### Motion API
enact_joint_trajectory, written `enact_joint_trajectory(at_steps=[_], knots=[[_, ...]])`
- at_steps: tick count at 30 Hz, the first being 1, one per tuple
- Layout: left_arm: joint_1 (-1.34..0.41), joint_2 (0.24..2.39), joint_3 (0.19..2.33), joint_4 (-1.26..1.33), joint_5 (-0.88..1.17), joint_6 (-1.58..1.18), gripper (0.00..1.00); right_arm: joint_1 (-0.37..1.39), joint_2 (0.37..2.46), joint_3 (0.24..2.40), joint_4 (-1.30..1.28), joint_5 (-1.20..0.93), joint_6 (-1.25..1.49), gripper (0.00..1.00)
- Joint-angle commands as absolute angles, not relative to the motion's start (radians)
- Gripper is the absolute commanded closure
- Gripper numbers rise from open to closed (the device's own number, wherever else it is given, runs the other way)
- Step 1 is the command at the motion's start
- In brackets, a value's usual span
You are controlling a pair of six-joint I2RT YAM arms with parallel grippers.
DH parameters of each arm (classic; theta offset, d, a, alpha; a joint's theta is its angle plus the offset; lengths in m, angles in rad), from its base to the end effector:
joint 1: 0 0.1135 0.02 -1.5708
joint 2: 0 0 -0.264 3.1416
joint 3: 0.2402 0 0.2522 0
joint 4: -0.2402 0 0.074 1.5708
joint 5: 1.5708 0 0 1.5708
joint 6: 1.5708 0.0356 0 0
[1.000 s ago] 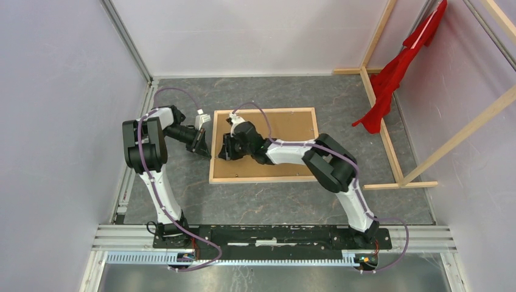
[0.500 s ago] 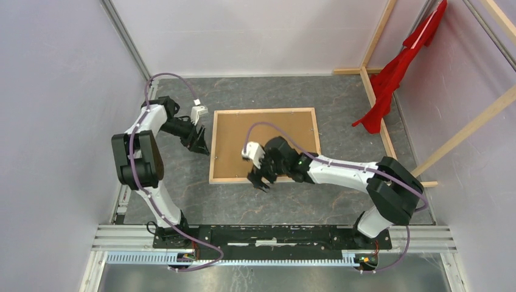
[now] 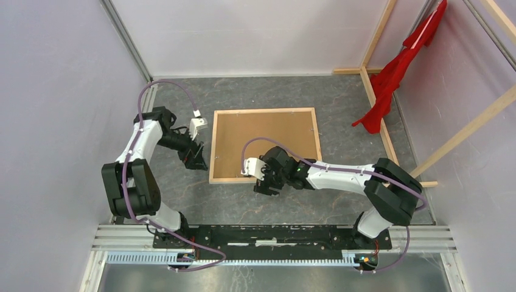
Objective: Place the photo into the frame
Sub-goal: Install the photo frame at the center of the board, then turn over the photo frame at the center of the board.
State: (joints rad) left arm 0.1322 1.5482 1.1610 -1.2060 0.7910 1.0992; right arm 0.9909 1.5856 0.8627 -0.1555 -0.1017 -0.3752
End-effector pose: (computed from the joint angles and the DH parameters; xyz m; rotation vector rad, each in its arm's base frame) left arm 0.2624 0.0093 0.2415 1.1796 2.2722 -0.8891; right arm 0.1708 0.2673 0.1762 -1.6027 1.8974 0.3919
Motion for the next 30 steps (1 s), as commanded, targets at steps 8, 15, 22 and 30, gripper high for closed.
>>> enact_joint_trajectory(at_steps=[8,15,22,30], knots=[[0.131,1.481,1.135,-1.215,0.826,1.157,0.0,1.0,1.643,0.914,-0.119,-0.023,-0.468,0.23],[0.131,1.397,1.081,-1.212,0.837,1.252,0.0,1.001,1.687,0.933,-0.122,-0.025,-0.448,0.55],[0.128,1.273,0.974,-1.133,0.759,1.366,0.0,1.002,1.715,1.021,-0.184,-0.043,-0.408,1.0],[0.122,1.046,0.833,-1.042,0.714,1.614,0.0,1.003,1.688,1.173,-0.231,-0.144,-0.331,1.0]])
